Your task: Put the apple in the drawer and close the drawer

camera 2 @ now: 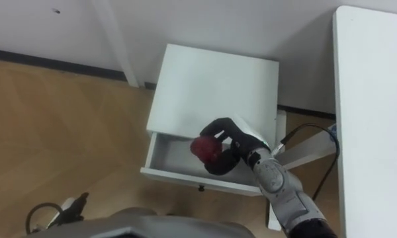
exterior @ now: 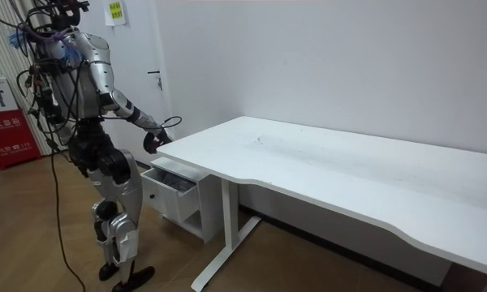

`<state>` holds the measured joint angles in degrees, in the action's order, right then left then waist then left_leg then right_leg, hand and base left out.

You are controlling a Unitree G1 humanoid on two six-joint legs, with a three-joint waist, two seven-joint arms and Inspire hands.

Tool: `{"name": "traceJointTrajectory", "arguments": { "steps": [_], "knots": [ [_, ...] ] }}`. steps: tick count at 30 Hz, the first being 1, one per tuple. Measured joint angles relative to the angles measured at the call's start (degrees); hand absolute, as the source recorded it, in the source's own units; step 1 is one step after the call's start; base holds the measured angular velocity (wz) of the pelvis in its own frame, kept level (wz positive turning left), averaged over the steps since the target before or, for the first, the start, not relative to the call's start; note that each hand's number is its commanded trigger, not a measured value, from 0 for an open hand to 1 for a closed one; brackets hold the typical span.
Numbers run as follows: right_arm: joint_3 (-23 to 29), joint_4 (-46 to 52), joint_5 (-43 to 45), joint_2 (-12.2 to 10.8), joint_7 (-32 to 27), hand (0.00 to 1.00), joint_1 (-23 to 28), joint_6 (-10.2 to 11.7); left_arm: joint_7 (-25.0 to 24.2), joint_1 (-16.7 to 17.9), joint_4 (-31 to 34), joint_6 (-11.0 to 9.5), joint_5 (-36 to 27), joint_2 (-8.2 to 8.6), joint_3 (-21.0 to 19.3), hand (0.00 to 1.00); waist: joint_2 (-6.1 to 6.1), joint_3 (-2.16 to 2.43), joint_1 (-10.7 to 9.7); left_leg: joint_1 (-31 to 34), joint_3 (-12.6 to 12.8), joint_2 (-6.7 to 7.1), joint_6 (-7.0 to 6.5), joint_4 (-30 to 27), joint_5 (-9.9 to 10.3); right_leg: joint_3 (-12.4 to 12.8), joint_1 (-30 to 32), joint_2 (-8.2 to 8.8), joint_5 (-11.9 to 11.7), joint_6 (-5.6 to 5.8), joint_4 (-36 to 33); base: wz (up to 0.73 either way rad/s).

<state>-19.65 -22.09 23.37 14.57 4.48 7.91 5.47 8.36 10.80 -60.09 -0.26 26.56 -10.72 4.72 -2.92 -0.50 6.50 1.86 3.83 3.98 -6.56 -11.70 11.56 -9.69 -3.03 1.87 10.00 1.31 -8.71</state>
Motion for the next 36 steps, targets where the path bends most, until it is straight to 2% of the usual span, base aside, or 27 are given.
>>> {"name": "traceJointTrajectory", "arguments": {
  "steps": [4, 11, 23, 25, 28, 29, 30, 31, 32, 33, 34, 35, 36],
  "knots": [
    [0.0, 0.1, 1.5, 0.0, -0.3, 0.00, 0.0, 0.0, 0.2, 0.0, 0.4, 0.0, 0.0, 0.04, 0.0, 0.00, -0.15, 0.17, 0.0, 0.0, -0.2, 0.01, 0.00, 0.0, 0.0, -0.1, -0.1, 0.01, 0.0, 0.00, 0.0, 0.00],
    [0.1, 0.3, 1.8, -0.1, -1.2, 0.00, 0.2, 0.0, 0.2, 0.0, 1.0, -0.1, 0.0, 0.06, 0.0, 0.00, -0.13, 0.15, -0.2, 0.2, -0.8, 0.07, 0.00, -0.2, 0.0, -1.3, -0.2, 0.11, 0.0, 0.00, 0.0, 0.05],
    [0.2, 0.3, 1.5, -0.1, -2.5, 0.00, 0.2, 0.1, 0.2, 0.1, 1.8, -0.1, 0.0, 0.06, 0.0, 0.00, 0.07, 0.01, -0.4, 0.6, -1.7, 0.27, 0.00, -0.5, 0.0, -1.4, -0.2, 0.14, 0.0, 0.00, 0.0, 0.04],
    [1.3, -3.7, -0.6, -0.5, -2.8, 0.00, 0.1, 1.6, 0.3, 0.4, 2.0, -0.3, -0.1, 0.33, -0.1, 0.00, 0.01, 0.06, -0.4, 0.4, -1.7, 0.34, -0.01, -0.6, 0.0, -1.4, -0.6, 0.30, 0.0, 0.00, -0.1, 0.02],
    [5.1, -8.6, -1.5, -1.5, -3.4, 0.00, 0.2, 1.9, 1.0, 0.3, 1.7, -0.8, 0.0, 0.55, -0.2, 0.00, -0.20, 0.06, -1.3, 0.1, -1.7, 0.76, -0.07, -1.2, 0.0, -1.5, -0.3, 1.26, 0.9, 0.49, -2.0, 0.09],
    [7.9, -9.1, -1.8, -2.0, -4.2, 0.00, 0.8, 1.8, 1.1, 0.4, 1.6, -1.1, 0.0, 0.70, -1.1, 0.00, -0.10, 0.04, -1.9, 0.3, -1.2, 0.89, -0.36, -1.6, 0.2, -1.5, 1.7, 1.88, 2.1, 0.76, -6.4, -0.07],
    [10.2, -9.8, -2.8, -2.1, -5.6, 0.00, 1.4, 2.0, 1.1, 1.2, 1.5, -1.4, -0.1, 0.80, -2.3, 0.00, 0.11, 0.04, -2.5, 0.3, -0.7, 0.87, -0.72, -1.9, 0.4, -1.5, 4.9, 2.62, 3.0, 1.07, -13.5, -0.11],
    [11.3, -10.9, -3.4, -2.2, -6.4, 0.00, 1.4, 2.1, 1.1, 1.1, 1.4, -1.6, -0.2, 0.78, -2.9, 0.00, 0.28, 0.02, -3.1, 0.2, -0.6, 0.75, -0.85, -2.0, 0.5, -1.4, 7.5, 3.11, 3.1, 1.09, -18.5, -0.12],
    [13.6, -13.1, -5.0, -2.2, -8.1, 0.00, 1.8, 2.1, 1.1, 0.9, 0.6, -2.0, -0.2, 0.33, -4.0, 0.00, 0.18, 0.03, -4.1, 0.1, 0.0, 0.97, -1.45, -2.7, 0.9, -1.2, 13.6, 4.36, 1.4, 1.48, -31.1, 0.00],
    [16.3, -15.6, -6.5, -2.2, -9.7, 0.00, 1.9, 2.1, 1.2, 0.5, -0.6, -2.1, -0.7, 0.09, -4.8, 0.00, 0.50, -0.08, -5.3, 0.1, 0.4, 1.02, -2.13, -4.7, 1.3, 0.6, 19.8, 5.28, -4.8, 1.95, -42.0, 0.00],
    [19.2, -18.0, -8.5, -2.1, -11.2, 0.00, 2.2, 2.3, 1.2, 0.3, -1.3, -2.3, -1.2, -0.09, -5.0, 0.00, 1.70, -0.04, -6.1, 0.9, 0.7, 0.27, -3.12, -6.9, 2.2, 3.5, 27.0, 5.01, -13.0, 3.82, -52.6, -0.14],
    [20.2, -19.0, -10.0, -1.7, -12.0, 0.00, 2.2, 2.4, 1.2, -0.2, -2.1, -2.5, -1.5, -0.28, -5.0, 0.00, 2.02, -0.09, -6.1, 1.5, 0.8, 0.21, -3.39, -8.2, 2.8, 4.7, 31.3, 4.96, -12.3, 3.25, -61.3, -0.26],
    [21.9, -21.2, -12.8, -0.9, -12.8, 0.00, 2.0, 3.3, 1.2, -0.8, -3.7, -2.5, -2.8, -0.50, -5.0, 0.00, 3.48, -0.47, -6.7, 2.8, 0.7, -0.59, -3.56, -10.7, 3.9, 5.7, 38.3, 4.84, -9.7, 1.62, -78.4, -0.24]
  ]
}}
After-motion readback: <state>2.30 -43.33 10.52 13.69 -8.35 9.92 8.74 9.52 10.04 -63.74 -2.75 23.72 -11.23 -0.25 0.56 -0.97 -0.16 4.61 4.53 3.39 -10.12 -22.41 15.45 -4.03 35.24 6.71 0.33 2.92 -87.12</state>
